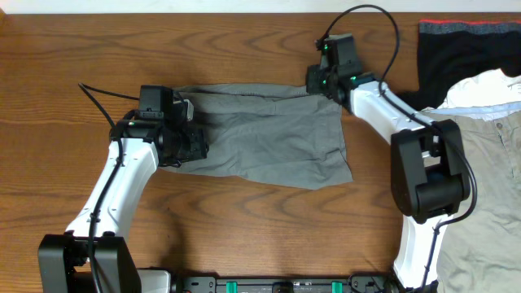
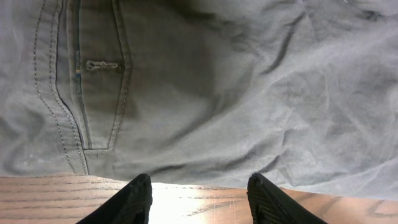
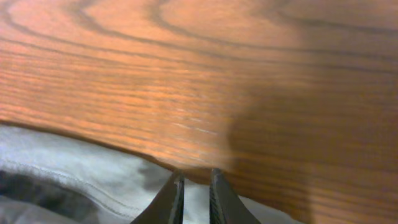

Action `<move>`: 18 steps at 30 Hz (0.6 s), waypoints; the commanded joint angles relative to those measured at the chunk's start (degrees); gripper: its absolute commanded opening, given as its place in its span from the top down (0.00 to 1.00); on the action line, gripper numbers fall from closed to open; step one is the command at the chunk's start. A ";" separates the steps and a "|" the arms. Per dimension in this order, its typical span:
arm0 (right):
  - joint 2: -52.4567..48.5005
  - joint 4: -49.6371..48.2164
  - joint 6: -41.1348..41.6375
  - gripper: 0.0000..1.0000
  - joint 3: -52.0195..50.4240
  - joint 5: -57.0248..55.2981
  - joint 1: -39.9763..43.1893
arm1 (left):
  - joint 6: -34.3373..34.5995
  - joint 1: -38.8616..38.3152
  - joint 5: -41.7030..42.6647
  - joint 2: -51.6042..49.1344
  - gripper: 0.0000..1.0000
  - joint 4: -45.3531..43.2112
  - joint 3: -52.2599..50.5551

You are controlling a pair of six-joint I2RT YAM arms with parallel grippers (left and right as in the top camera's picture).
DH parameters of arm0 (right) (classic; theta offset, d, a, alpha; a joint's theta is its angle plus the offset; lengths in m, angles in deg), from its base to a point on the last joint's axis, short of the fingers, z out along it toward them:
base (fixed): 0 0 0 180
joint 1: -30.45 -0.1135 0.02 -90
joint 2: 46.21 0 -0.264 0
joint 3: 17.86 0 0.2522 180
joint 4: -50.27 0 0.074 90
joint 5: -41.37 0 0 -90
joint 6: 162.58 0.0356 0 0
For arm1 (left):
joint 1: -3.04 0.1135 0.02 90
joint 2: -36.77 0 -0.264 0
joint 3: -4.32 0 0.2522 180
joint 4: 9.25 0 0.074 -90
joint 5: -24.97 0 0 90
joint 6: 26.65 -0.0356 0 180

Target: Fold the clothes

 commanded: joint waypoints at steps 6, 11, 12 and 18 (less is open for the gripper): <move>5.70 32.94 -6.29 0.53 10.86 5.86 6.95 | -0.15 -0.07 0.50 -0.24 0.47 0.52 0.33; 6.03 43.91 -5.79 0.50 9.51 6.32 8.87 | -0.17 -0.07 0.35 -0.24 0.46 0.50 0.33; 6.05 43.45 -4.96 0.50 8.44 6.34 8.92 | -0.15 -0.07 0.07 -0.24 0.46 0.50 0.33; 6.03 33.48 -1.88 0.48 1.42 11.54 8.04 | -0.15 -0.07 -0.61 -0.24 0.46 0.59 0.33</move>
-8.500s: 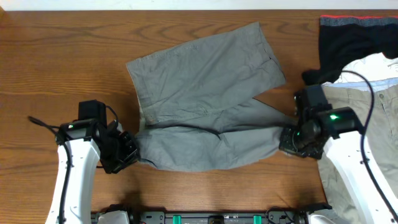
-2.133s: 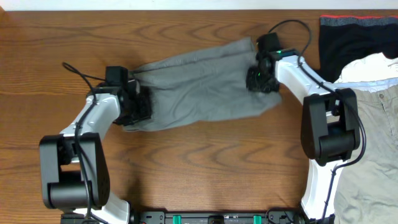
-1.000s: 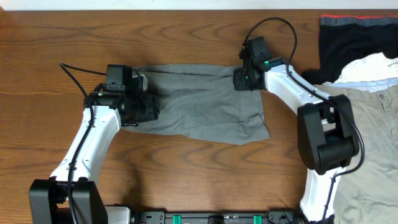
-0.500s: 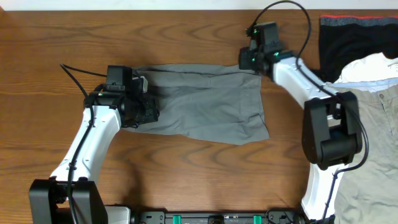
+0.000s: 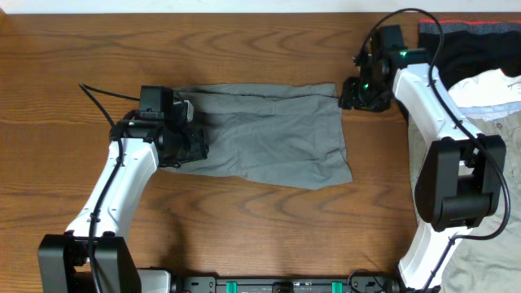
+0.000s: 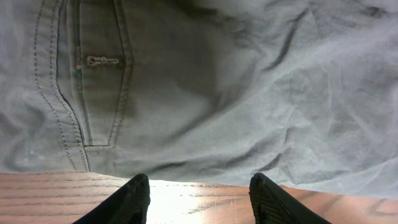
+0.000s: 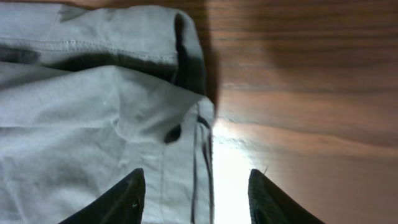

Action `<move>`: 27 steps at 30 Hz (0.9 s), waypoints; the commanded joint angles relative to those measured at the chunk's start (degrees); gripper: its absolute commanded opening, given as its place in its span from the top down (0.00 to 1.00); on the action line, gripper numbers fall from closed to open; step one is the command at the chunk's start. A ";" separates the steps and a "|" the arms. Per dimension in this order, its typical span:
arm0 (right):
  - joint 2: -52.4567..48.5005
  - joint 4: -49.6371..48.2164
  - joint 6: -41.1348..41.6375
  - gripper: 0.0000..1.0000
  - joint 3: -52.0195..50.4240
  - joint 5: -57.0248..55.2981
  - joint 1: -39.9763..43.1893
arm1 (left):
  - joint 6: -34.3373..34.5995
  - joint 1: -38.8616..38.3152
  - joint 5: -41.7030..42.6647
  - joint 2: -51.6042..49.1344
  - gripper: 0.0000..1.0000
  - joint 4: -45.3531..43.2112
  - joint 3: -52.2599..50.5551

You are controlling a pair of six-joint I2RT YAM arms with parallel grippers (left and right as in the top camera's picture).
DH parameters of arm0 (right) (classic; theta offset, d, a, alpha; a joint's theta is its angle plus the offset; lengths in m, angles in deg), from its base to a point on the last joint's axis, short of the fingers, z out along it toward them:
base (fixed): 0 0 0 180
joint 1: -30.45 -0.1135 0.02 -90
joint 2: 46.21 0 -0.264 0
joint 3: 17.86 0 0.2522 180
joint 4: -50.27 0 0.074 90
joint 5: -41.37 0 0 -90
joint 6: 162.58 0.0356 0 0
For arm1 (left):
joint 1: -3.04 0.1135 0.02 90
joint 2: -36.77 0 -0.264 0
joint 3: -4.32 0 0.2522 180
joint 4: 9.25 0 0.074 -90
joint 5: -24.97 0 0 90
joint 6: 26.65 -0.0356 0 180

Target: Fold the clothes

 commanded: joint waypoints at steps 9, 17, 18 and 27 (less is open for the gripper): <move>0.59 -22.58 4.94 0.88 -9.44 13.62 -1.44 | -0.15 -0.07 -0.76 -0.24 0.46 0.48 0.33; 0.72 -35.50 11.43 0.90 -9.22 14.99 0.42 | -0.15 -0.07 -0.74 -0.24 0.46 0.98 0.33; 0.72 -36.09 11.43 0.90 -9.22 13.35 0.59 | -0.15 -0.07 -0.74 -0.24 0.46 0.98 0.33; 0.72 -29.46 11.41 0.83 -9.22 -8.26 1.20 | -0.17 -0.07 -0.74 -0.24 0.46 1.05 0.33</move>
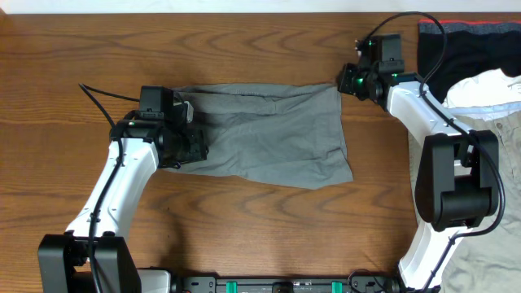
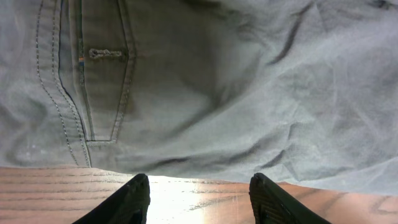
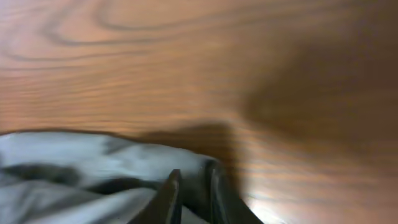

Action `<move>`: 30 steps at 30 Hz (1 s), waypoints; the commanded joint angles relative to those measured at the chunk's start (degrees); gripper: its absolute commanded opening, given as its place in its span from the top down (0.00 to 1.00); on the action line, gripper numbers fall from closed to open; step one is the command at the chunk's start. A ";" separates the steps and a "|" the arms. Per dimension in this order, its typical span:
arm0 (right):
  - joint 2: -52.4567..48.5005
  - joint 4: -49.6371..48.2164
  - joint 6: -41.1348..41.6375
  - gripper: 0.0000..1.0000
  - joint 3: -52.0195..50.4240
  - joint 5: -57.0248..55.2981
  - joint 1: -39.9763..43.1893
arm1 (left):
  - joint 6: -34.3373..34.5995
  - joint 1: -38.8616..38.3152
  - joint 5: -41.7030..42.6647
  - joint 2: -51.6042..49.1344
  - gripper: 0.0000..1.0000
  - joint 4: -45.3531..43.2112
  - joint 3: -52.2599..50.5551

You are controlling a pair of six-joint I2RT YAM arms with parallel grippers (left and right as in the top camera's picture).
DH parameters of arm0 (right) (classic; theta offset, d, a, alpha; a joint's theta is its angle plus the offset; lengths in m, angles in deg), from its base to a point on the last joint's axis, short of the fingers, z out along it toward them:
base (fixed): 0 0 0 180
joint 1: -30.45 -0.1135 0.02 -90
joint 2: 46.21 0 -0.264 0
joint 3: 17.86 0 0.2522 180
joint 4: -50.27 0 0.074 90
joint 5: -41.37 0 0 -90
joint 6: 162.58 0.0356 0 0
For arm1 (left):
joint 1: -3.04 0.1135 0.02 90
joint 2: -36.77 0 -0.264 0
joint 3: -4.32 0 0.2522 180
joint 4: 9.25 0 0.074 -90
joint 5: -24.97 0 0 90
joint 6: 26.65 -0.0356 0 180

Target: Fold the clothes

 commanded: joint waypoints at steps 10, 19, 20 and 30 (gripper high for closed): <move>5.20 6.25 -9.99 0.89 0.28 19.02 1.88 | -0.39 -0.07 -0.50 -0.33 0.64 -6.93 0.35; 10.32 19.32 -7.91 0.96 0.28 16.94 1.33 | 0.07 -0.07 -0.96 -6.10 0.93 -18.21 0.35; 10.40 19.76 -8.33 0.96 0.28 17.38 1.27 | 0.07 -0.07 -0.94 -7.58 0.94 -18.69 0.35; 10.14 26.95 -17.38 0.92 0.22 19.61 -5.73 | 6.34 0.17 -2.49 -17.16 0.93 -34.32 0.35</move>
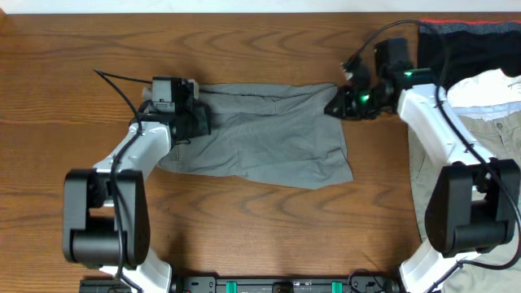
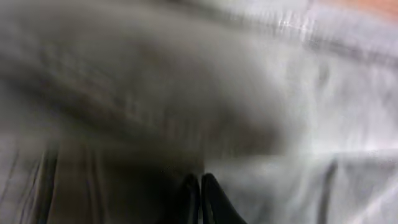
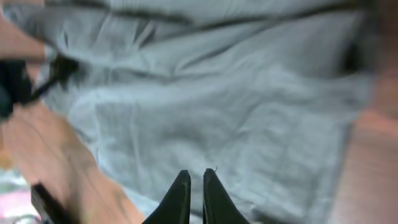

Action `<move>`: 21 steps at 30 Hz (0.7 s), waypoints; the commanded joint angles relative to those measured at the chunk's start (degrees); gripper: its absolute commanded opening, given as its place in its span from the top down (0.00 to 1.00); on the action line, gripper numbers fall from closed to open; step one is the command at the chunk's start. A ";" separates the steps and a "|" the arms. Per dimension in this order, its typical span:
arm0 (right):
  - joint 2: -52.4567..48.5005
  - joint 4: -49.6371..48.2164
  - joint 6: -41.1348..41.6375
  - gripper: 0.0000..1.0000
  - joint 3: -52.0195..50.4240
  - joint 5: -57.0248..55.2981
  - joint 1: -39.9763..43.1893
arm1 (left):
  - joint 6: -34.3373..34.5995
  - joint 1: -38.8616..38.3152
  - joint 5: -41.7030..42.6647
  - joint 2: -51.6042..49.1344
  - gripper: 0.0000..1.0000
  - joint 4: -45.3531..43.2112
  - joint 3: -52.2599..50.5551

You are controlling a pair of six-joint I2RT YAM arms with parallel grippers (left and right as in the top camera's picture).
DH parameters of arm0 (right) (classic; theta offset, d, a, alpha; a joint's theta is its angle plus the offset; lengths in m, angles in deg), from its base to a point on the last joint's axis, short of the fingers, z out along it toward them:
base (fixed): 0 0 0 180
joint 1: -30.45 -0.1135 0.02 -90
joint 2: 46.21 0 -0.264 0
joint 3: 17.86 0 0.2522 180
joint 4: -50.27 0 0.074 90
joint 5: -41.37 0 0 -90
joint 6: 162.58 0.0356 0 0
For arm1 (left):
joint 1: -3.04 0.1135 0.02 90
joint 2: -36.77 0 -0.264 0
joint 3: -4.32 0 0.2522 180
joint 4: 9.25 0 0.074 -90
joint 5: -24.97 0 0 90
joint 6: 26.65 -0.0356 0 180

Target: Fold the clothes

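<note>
Grey shorts (image 1: 269,138) lie flat across the middle of the wooden table (image 1: 244,236). My left gripper (image 1: 198,124) sits on their upper left corner by the waistband. In the blurred left wrist view its fingers (image 2: 199,183) are shut, with grey cloth (image 2: 311,93) all round them. My right gripper (image 1: 332,106) is at the upper right corner of the shorts. The right wrist view has it (image 3: 191,177) shut to a thin slit, looking along the spread cloth (image 3: 236,99). What sits between the tips is hidden.
A pile of other clothes lies at the right edge: a black garment (image 1: 456,49) at the back, white and beige ones (image 1: 488,130) in front of it. Bare wood surrounds the shorts to the left, front and back.
My left gripper was open at the shorts' lower left edge and is now shut at their upper left corner. The right gripper, shut at the far right corner, has shifted slightly nearer and to the left.
At first my left gripper stood open by the lower left edge and the right was shut at the shorts' back edge. The right then stood open beside the top right corner, then shut on it. Now both grippers are shut at the two upper corners.
</note>
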 commanded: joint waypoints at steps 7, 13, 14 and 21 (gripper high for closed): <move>-3.02 -5.27 -3.10 0.82 0.26 -11.50 -12.02 | 15.41 1.84 -6.80 -3.26 0.94 -9.51 0.39; -10.34 -13.33 -2.34 0.80 0.26 -14.32 -13.81 | 24.39 3.34 -6.75 -4.48 0.93 -10.56 0.39; -11.41 -13.75 -2.01 0.81 0.26 -14.32 -13.77 | 24.70 3.43 -6.71 -4.48 0.93 -10.71 0.39; -15.34 -21.62 -2.01 0.88 0.26 -14.36 -12.09 | 24.79 3.43 -6.32 -4.48 0.92 -10.62 0.39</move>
